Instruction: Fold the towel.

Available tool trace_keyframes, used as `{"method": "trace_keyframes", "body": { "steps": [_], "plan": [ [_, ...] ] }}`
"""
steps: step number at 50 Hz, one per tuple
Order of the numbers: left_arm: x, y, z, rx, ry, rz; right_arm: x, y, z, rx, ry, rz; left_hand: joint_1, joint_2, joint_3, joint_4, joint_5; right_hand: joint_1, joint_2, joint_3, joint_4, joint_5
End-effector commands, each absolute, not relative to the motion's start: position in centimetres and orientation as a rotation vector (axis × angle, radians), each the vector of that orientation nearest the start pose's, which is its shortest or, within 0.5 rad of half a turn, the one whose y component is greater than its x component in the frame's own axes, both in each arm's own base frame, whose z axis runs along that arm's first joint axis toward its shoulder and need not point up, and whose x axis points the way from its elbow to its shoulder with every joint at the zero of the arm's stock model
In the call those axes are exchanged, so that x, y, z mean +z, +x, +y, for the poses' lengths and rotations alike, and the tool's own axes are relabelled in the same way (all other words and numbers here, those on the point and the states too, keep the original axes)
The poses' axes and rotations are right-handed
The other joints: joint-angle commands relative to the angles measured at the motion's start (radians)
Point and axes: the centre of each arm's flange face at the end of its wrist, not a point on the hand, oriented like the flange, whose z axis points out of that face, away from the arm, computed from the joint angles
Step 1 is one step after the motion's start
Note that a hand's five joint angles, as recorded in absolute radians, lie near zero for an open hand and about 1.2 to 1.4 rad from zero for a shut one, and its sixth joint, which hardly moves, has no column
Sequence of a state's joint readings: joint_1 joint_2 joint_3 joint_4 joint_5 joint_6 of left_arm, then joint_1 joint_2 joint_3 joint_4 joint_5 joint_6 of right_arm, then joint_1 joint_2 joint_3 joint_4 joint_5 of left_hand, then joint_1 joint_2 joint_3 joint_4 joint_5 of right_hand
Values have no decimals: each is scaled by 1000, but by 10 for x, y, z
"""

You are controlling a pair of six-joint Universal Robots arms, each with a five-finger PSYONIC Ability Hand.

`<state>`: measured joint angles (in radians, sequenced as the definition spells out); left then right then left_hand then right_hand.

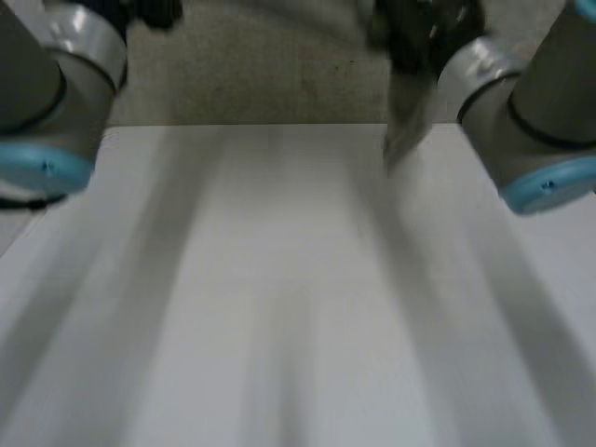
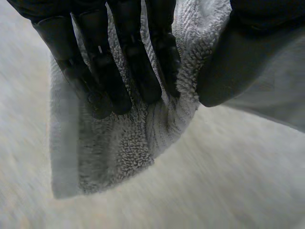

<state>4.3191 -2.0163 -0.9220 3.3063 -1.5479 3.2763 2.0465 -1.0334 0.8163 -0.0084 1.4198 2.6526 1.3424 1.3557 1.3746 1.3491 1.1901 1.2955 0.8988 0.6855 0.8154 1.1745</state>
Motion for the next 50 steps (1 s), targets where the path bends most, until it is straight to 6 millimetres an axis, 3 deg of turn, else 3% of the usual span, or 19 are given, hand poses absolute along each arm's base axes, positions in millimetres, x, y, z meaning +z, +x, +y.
{"method": "trace_keyframes", "body": {
  "steps": [1,4,6,7,9,12,14,19,31,34,35,36,37,38,39,40,41,44,50],
  "plan": [
    [256,-284,-313,-2433,814,2262,275,329,-313,-2064,-1207,1848,54,41,22,47,32,101,497,711,581,47],
    [237,-281,-306,-2366,828,2326,265,328,-312,-2037,-1224,1870,54,41,22,47,32,101,497,711,581,47],
    [207,-272,-295,-2236,855,2407,239,327,-308,-1965,-1277,1925,54,41,22,47,32,101,497,711,581,47],
    [207,-272,-295,-2235,855,2407,239,327,-308,-1964,-1277,1925,54,41,22,47,32,101,497,711,581,47],
    [184,-260,-288,-2104,887,2441,211,324,-302,-1874,-1353,1986,54,41,22,47,32,101,497,711,581,47],
    [174,-253,-283,-2038,916,2446,198,323,-298,-1832,-1396,2009,54,41,22,47,32,101,497,711,581,47],
    [155,-242,-274,-1913,985,2438,178,320,-289,-1760,-1483,2045,54,41,22,47,32,101,497,711,581,47],
    [141,-236,-253,-1794,1094,2421,165,317,-274,-1696,-1573,2055,54,41,22,47,32,101,497,711,581,47],
    [182,-224,-220,-1917,1080,2304,176,304,-239,-1604,-1586,2087,54,41,22,47,32,101,497,711,581,47],
    [192,-221,-209,-1962,1076,2264,172,300,-226,-1542,-1600,2105,54,41,22,47,32,-95,302,515,385,-148],
    [198,-220,-206,-1990,1077,2239,170,298,-223,-1526,-1599,2118,-36,-49,-68,-43,-58,-278,119,332,202,-332],
    [204,-220,-206,-2020,1069,2211,168,296,-220,-1512,-1602,2126,-406,-419,-438,-413,-428,-483,-87,127,-3,-537],
    [204,-220,-206,-2020,1068,2211,168,296,-220,-1511,-1602,2126,-410,-423,-442,-416,-432,-485,-89,125,-5,-539],
    [211,-220,-207,-2047,1058,2183,165,295,-219,-1499,-1602,2133,-904,-917,-936,-910,-926,-639,-243,-29,-159,-693],
    [211,-220,-207,-2048,1058,2182,165,295,-219,-1499,-1602,2133,-909,-922,-941,-915,-931,-641,-244,-31,-161,-694],
    [215,-220,-209,-2068,1046,2169,164,293,-219,-1495,-1598,2139,-1112,-1125,-1144,-1119,-1134,-786,-390,-176,-306,-840],
    [220,-222,-214,-2094,1044,2143,164,292,-219,-1493,-1590,2146,-1108,-1122,-1141,-1115,-1131,-913,-516,-303,-433,-966],
    [233,-229,-225,-2157,1033,2087,164,291,-221,-1482,-1530,2171,-1111,-1125,-1143,-1118,-1133,-993,-597,-383,-513,-1047],
    [225,-243,-248,-2140,1065,2110,165,291,-221,-1467,-1421,2200,-1094,-1107,-1126,-1100,-1116,-987,-591,-377,-507,-1041]
  ]
}}
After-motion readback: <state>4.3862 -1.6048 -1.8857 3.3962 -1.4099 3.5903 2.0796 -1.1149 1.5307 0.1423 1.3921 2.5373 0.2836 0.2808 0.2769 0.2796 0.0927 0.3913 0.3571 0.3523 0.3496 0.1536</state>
